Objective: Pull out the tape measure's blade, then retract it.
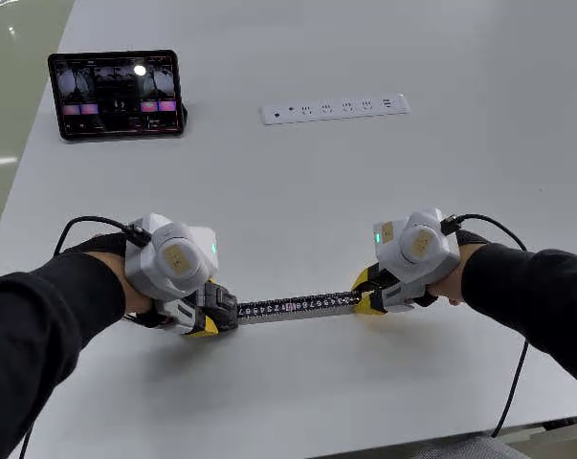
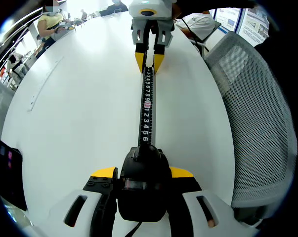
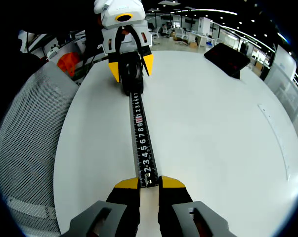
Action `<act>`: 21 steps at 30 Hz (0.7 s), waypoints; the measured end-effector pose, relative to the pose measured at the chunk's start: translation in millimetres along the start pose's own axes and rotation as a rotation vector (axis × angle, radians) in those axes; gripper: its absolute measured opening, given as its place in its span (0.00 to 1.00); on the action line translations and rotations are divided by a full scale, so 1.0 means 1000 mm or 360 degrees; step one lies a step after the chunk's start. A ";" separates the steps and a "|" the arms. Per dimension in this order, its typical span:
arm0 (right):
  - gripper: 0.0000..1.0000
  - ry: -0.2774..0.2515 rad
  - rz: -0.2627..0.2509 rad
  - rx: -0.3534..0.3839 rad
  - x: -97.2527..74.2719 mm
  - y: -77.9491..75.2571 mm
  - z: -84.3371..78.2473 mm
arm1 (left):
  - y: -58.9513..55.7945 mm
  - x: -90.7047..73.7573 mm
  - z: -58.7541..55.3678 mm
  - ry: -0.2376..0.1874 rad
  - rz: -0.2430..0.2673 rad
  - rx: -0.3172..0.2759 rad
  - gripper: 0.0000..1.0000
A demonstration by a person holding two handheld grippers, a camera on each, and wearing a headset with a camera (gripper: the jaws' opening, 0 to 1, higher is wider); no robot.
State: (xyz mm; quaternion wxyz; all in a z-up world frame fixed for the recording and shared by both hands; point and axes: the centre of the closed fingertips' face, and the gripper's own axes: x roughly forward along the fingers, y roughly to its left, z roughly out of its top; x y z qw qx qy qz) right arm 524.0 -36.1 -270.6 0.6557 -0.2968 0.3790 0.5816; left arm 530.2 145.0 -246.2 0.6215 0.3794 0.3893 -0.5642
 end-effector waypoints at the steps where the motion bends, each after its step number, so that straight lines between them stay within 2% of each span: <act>1: 0.09 0.0001 -0.0001 0.0001 0.000 -0.001 -0.001 | 0.000 0.000 0.000 0.0000 0.0000 -0.0001 0.34; 21: 0.09 0.0011 -0.0005 0.0010 -0.009 -0.003 -0.012 | -0.001 0.000 0.000 0.0002 0.0001 0.0002 0.34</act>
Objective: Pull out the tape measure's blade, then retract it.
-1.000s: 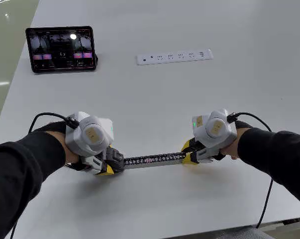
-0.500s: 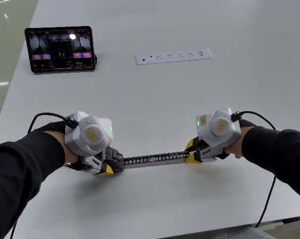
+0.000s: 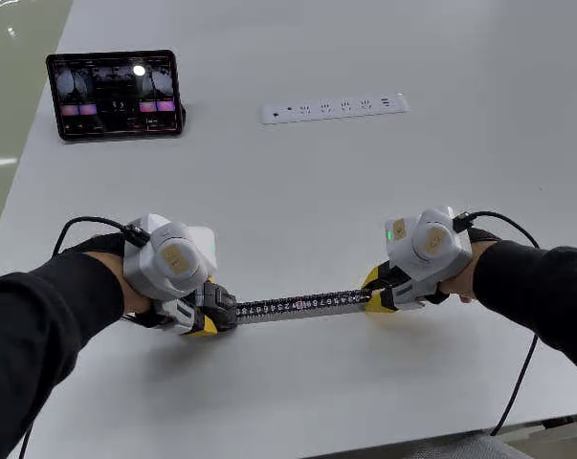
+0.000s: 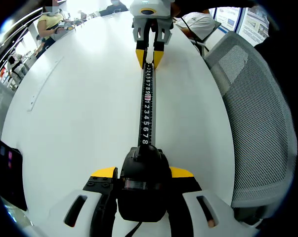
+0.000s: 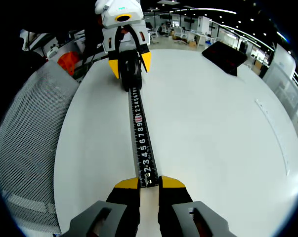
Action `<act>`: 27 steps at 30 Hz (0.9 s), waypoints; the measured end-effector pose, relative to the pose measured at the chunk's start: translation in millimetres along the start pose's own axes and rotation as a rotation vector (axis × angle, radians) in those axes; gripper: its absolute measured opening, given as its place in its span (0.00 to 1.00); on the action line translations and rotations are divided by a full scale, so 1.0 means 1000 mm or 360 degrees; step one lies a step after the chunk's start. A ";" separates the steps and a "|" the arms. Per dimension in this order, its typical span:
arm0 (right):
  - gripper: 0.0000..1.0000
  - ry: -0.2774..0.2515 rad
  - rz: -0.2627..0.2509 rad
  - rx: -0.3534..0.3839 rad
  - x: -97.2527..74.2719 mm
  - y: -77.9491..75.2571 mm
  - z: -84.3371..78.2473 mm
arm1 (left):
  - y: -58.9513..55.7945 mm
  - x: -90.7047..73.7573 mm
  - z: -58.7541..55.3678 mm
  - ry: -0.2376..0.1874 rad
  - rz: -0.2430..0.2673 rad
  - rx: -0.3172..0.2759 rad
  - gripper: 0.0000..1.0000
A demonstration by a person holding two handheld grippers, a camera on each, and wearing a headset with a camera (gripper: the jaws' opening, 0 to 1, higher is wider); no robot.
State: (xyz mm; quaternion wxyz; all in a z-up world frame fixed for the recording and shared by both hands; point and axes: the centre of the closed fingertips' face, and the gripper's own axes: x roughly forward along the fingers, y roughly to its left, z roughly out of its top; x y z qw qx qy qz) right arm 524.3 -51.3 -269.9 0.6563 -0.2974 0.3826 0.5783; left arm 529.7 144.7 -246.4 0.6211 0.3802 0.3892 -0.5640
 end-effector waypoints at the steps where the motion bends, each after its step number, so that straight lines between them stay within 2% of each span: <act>1: 0.09 0.0001 -0.0001 0.0000 0.000 0.000 -0.001 | 0.000 0.000 0.000 0.0000 0.0000 0.0000 0.34; 27: 0.09 0.0018 -0.0010 0.0016 -0.008 -0.004 -0.015 | 0.001 0.000 0.000 -0.0001 0.0002 -0.0003 0.34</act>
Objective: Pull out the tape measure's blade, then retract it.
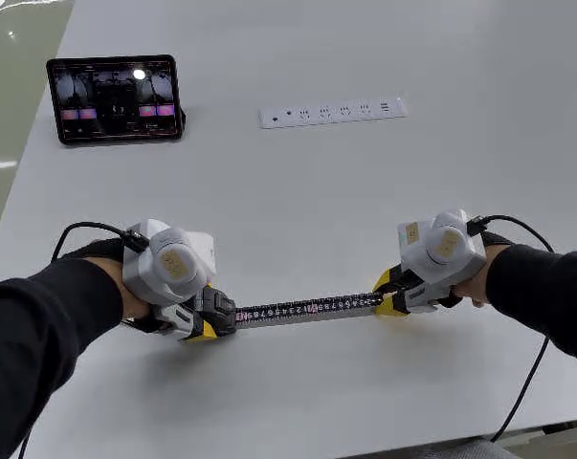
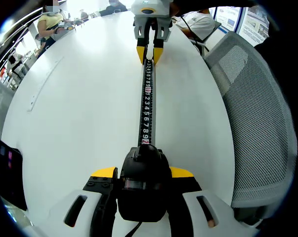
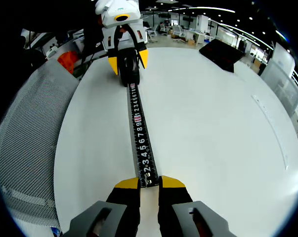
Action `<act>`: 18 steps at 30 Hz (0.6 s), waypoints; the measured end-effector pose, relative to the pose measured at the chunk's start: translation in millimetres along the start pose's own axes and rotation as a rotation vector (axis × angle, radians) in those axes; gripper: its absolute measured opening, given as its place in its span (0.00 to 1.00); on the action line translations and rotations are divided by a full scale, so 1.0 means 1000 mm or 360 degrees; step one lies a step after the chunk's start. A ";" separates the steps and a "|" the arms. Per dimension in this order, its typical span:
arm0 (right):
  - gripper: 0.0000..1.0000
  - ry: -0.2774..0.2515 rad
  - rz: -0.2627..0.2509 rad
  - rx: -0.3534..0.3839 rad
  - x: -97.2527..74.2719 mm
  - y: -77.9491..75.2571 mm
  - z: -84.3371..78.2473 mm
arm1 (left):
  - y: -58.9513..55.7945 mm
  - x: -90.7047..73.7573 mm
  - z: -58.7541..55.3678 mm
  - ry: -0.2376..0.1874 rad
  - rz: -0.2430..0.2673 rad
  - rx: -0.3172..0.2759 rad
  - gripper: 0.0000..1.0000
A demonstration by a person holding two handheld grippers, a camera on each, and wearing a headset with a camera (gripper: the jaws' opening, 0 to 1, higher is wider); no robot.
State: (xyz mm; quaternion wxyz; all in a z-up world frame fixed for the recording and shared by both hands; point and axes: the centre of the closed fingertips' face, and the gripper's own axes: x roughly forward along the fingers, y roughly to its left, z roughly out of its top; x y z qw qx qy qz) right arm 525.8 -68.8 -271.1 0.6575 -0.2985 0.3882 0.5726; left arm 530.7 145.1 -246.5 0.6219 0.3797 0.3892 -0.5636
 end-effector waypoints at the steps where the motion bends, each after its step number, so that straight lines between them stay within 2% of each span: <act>1: 0.09 0.0000 0.0000 0.0001 0.000 0.000 0.000 | 0.000 0.000 0.000 0.0000 0.0000 0.0000 0.34; 18: 0.09 0.0013 -0.0011 0.0021 -0.007 -0.001 -0.010 | -0.001 0.000 0.001 -0.0003 0.0003 -0.0001 0.34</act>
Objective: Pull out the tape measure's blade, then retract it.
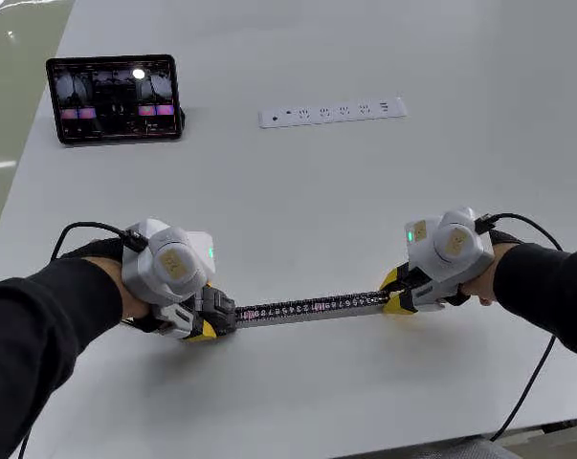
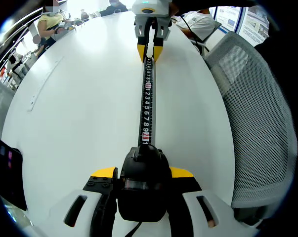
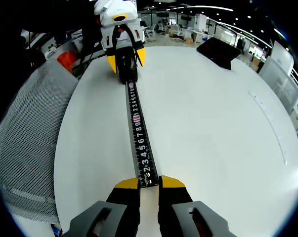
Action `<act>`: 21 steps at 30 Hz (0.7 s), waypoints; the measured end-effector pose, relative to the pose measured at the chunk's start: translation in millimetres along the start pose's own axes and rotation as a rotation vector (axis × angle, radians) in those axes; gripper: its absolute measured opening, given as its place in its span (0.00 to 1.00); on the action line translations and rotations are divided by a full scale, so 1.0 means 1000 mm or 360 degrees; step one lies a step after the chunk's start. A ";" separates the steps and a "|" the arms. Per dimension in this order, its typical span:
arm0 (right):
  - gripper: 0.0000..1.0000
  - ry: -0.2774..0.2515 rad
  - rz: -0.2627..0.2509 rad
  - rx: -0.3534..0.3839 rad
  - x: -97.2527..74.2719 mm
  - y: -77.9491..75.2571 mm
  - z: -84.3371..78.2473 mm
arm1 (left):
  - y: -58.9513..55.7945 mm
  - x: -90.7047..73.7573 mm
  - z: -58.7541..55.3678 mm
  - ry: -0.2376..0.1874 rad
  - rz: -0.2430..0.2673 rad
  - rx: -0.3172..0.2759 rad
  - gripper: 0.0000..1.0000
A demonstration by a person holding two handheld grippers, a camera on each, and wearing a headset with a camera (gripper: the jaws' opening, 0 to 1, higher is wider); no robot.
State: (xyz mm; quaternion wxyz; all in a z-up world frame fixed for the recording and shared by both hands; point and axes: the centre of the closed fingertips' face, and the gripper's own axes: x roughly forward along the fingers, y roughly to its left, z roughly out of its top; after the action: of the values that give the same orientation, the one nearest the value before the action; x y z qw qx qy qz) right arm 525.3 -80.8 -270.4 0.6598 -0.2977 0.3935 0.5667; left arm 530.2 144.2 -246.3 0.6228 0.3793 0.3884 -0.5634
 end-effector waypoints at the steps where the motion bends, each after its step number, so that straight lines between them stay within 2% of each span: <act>1: 0.09 0.0001 -0.0002 0.0001 0.000 0.000 0.000 | 0.000 0.000 0.000 0.0000 0.0000 0.0000 0.34; 21: 0.09 0.0014 -0.0018 0.0020 -0.009 -0.003 -0.010 | 0.000 0.000 -0.001 0.0000 0.0003 0.0001 0.34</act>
State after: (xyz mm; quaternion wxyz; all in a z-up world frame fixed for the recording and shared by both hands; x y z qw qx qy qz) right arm 525.6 -94.0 -268.2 0.6632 -0.2982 0.3984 0.5591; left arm 530.5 145.0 -246.6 0.6232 0.3799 0.3880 -0.5628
